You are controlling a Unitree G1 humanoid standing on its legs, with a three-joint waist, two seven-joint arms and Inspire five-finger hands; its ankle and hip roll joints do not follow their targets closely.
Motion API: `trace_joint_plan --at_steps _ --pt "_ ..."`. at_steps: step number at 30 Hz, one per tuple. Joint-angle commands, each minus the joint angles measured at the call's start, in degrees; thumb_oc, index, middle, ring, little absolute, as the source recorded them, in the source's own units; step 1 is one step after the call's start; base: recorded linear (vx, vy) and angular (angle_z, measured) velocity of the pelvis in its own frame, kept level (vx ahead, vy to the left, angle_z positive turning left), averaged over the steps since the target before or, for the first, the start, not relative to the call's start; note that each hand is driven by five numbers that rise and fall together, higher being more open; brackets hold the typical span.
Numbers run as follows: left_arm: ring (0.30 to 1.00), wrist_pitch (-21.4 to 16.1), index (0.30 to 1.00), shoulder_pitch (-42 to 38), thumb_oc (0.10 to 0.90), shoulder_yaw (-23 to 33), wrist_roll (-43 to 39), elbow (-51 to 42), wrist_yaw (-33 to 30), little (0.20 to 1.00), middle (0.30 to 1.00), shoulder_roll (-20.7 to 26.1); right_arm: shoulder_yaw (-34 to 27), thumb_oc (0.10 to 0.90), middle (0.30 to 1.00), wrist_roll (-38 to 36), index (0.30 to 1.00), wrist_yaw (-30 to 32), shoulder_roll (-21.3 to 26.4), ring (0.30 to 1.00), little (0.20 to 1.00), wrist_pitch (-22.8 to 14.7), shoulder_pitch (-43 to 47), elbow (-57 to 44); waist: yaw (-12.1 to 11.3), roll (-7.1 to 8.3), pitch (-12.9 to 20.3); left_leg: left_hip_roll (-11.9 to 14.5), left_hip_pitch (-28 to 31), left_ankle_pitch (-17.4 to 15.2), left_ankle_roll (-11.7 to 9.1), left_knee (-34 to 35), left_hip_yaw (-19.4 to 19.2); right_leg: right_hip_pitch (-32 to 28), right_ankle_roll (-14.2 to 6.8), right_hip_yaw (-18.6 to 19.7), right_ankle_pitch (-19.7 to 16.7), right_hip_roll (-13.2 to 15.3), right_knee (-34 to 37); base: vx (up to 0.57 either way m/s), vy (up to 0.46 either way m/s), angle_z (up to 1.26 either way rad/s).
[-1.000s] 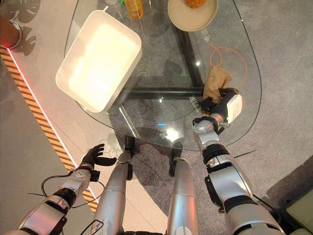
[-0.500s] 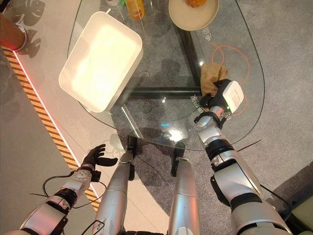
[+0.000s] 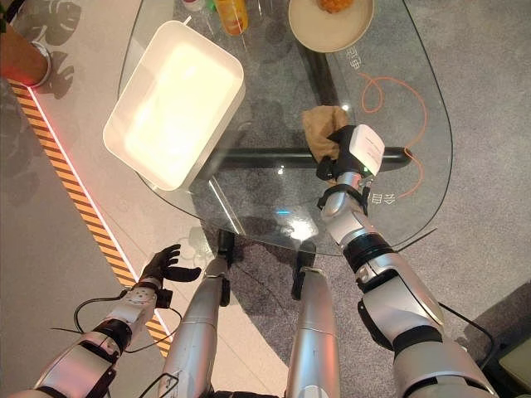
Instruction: Wipe the table with a cloth and put it in the basket.
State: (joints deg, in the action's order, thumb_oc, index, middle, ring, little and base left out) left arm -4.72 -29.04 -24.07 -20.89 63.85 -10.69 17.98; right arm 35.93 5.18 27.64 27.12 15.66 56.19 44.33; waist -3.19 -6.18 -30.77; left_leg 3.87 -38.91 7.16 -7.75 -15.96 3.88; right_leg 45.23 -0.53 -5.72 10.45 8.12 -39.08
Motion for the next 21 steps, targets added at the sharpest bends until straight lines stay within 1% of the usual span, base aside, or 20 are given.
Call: trace_joint_plan --at_steps 1,2,5,6,10,13,16,18,19,20,21 --pt "0.9 0.4 0.9 1.3 0.8 0.3 0.8 -0.9 -2.0 0.9 0.9 -0.8 4.9 0.1 0.3 4.4 0.3 -5.4 -6.6 0.3 0.2 -5.9 4.7 -6.0 -1.7 -0.43 1.0 -7.4 0.3 -6.8 6.2 -6.1 -4.7 -3.3 0.4 -2.9 -6.6 -2.4 11.3 0.0 0.004 0.03" --pt "0.9 0.6 0.9 1.3 0.8 0.2 0.8 -1.3 -2.1 0.9 0.9 -1.0 5.3 0.1 0.3 5.5 0.3 -6.8 -6.9 0.3 0.2 -6.0 4.6 -6.6 -1.7 -0.47 1.0 -7.4 0.2 -6.7 6.1 -6.0 -4.7 -3.2 0.4 -2.8 -6.6 -2.4 11.3 0.0 0.004 0.04" --pt "0.9 0.8 0.9 1.2 0.8 0.3 0.9 -1.4 -1.9 0.9 0.9 -0.9 6.1 0.1 0.3 5.9 0.3 -8.1 -7.1 0.3 0.2 -6.4 4.3 -7.5 -1.7 -0.52 1.0 -7.4 0.3 -6.6 6.1 -5.8 -4.8 -3.3 0.4 -2.9 -6.7 -2.3 11.4 0.0 0.0 0.0" --pt "0.9 0.8 0.9 1.2 0.8 0.3 1.0 -1.4 -1.9 0.9 0.9 -1.0 6.7 0.1 0.3 6.0 0.3 -9.2 -7.3 0.3 0.2 -7.2 3.9 -7.8 -1.7 -0.47 1.0 -7.4 0.3 -6.6 6.1 -5.8 -4.7 -3.3 0.3 -2.9 -6.8 -2.3 11.5 0.0 0.0 0.0" --pt "0.9 1.0 0.9 0.9 0.8 0.3 1.2 -1.5 -1.9 0.9 0.9 -1.1 7.8 0.1 0.3 7.3 0.3 -12.5 -7.6 0.3 0.2 -8.4 3.3 -8.9 -1.7 -0.36 1.0 -7.4 0.3 -6.4 6.1 -5.7 -4.8 -3.2 0.3 -3.0 -6.9 -2.2 11.6 0.0 0.0 0.0" --pt "0.9 1.2 0.9 0.8 0.8 0.4 1.2 -1.6 -1.9 0.9 0.9 -1.0 8.4 0.1 0.3 7.8 0.3 -14.3 -7.7 0.3 0.2 -8.6 3.1 -9.4 -1.7 -0.36 1.0 -7.4 0.2 -6.4 6.0 -5.7 -4.8 -3.1 0.3 -3.0 -6.9 -2.1 11.5 0.0 0.0 0.0" --pt "0.9 1.4 0.9 0.8 0.8 0.4 1.3 -1.7 -1.8 0.9 0.9 -0.8 9.2 0.1 0.3 8.6 0.3 -17.6 -7.6 0.3 0.2 -9.6 2.9 -9.9 -1.7 -0.35 1.0 -7.5 0.2 -6.3 6.0 -5.8 -4.7 -3.0 0.3 -3.1 -6.9 -2.0 11.5 0.0 0.0 0.0" --pt "0.9 1.4 0.9 0.6 0.8 0.7 1.5 -1.5 -1.5 0.9 0.9 -0.8 10.2 0.1 0.3 9.3 0.3 -21.7 -7.8 0.3 0.2 -10.9 2.8 -9.9 -1.8 -0.38 1.0 -7.5 0.1 -6.2 6.0 -5.7 -4.7 -2.9 0.3 -3.2 -6.9 -2.0 11.4 0.0 0.0 0.0" --pt "0.9 1.5 0.9 0.7 0.8 0.7 1.5 -1.6 -1.5 0.9 0.9 -0.7 10.4 0.1 0.3 9.5 0.3 -22.2 -7.7 0.3 0.2 -11.0 2.8 -10.0 -1.8 -0.39 1.0 -7.5 0.1 -6.2 6.0 -5.7 -4.7 -2.8 0.3 -3.2 -6.9 -2.0 11.4 0.0 0.0 0.0" --pt "0.9 1.8 0.9 0.5 0.8 0.6 1.5 -1.8 -1.3 0.9 0.9 -0.6 11.2 0.1 0.3 9.4 0.3 -24.3 -7.5 0.3 0.2 -11.4 2.7 -10.1 -1.9 -0.4 1.0 -7.6 0.1 -6.2 6.0 -5.8 -4.7 -2.8 0.3 -3.3 -6.9 -1.8 11.4 0.0 0.0 0.0" --pt "0.9 1.8 0.9 0.5 0.8 0.6 1.5 -1.8 -1.3 0.9 0.9 -0.6 11.2 0.1 0.3 9.4 0.3 -24.3 -7.5 0.3 0.2 -11.4 2.7 -10.1 -1.9 -0.4 1.0 -7.6 0.1 -6.2 6.0 -5.8 -4.7 -2.8 0.3 -3.3 -6.9 -1.8 11.4 0.0 0.0 0.0"
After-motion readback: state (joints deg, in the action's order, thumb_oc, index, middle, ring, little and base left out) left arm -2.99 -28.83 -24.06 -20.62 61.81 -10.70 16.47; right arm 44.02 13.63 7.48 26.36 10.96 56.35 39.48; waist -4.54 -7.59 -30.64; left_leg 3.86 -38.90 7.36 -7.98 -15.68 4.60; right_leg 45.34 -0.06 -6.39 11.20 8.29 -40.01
